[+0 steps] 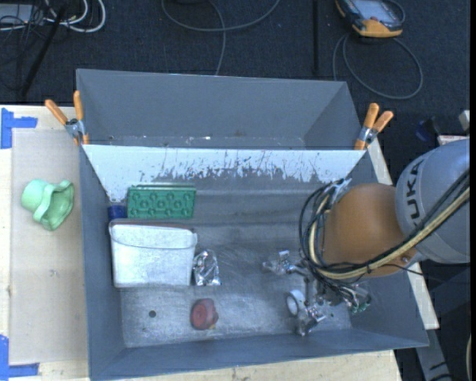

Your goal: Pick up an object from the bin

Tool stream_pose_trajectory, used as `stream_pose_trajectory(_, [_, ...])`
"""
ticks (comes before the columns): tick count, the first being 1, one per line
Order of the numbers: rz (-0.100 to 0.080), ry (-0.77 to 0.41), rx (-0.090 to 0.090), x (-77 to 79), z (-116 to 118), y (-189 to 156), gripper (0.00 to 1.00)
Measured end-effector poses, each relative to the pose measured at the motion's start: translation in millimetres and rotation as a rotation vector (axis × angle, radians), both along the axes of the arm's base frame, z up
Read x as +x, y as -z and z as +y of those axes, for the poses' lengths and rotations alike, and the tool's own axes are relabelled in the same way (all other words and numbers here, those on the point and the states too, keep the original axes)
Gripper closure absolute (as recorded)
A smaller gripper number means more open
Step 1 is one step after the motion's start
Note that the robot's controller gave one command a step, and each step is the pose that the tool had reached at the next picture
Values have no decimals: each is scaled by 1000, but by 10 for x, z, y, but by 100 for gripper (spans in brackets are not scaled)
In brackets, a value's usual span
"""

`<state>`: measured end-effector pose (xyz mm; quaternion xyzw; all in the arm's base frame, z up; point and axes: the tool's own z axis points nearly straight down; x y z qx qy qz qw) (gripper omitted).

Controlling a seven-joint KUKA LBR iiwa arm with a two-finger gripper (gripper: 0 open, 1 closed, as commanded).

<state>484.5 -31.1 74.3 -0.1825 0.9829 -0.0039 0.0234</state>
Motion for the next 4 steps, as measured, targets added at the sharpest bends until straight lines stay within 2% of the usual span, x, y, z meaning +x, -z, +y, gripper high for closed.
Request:
stream_pose_trajectory(1, [39, -49, -3, 354, -587, 29, 0])
stream_pose_trajectory(2, [48, -286, -7, 69, -788, -248, 0])
stream_pose_trajectory(3, [21, -607, -24, -45, -333, 3, 0])
stream_pose_trajectory(4, [39, -604, -18, -92, -326, 12, 100])
